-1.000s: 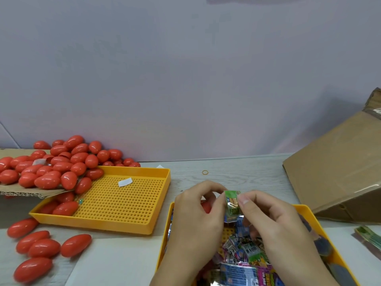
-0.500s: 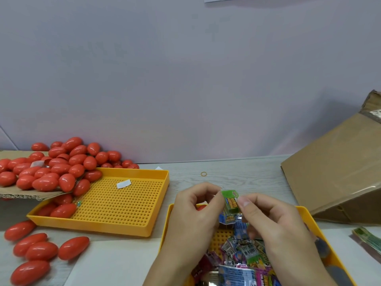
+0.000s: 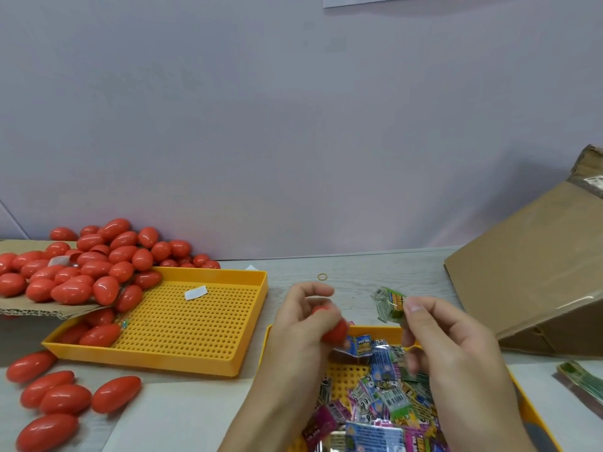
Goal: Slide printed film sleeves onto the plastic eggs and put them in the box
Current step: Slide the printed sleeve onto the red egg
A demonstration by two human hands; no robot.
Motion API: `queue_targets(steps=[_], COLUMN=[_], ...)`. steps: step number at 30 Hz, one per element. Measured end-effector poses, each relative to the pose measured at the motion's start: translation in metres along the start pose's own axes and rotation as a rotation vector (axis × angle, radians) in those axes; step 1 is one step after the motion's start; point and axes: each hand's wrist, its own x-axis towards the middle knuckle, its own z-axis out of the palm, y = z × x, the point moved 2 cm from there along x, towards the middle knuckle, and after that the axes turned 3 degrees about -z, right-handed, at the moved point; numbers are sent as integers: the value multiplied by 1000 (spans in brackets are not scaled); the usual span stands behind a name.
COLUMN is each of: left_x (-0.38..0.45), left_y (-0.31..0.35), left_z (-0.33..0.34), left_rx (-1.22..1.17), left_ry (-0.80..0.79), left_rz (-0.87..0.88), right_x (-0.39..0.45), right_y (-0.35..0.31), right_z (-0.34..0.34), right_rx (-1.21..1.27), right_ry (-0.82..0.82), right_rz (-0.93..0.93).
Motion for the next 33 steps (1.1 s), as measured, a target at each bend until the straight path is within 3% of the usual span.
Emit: queue_targets(steps=[3,7,18,26,33], left_x=[2,3,2,1,-3], left_y=[-2,0,1,2,4], left_z=[-5,-10,0,-1,5], left_rx=[125,58,27,-46,-84], left_ry=[55,86,-25,-38,-96], left_rz=[68,80,-1,10,15], right_x=[0,0,-3,-2,-1], right_y=[0,-2,3,-4,-4], right_z=[1,1,7,1,3], right_rx=[0,3,-184,-122,-83], right_ry=[-5,-4,-119,49,6], right_rz=[1,9,-5,-82,-99])
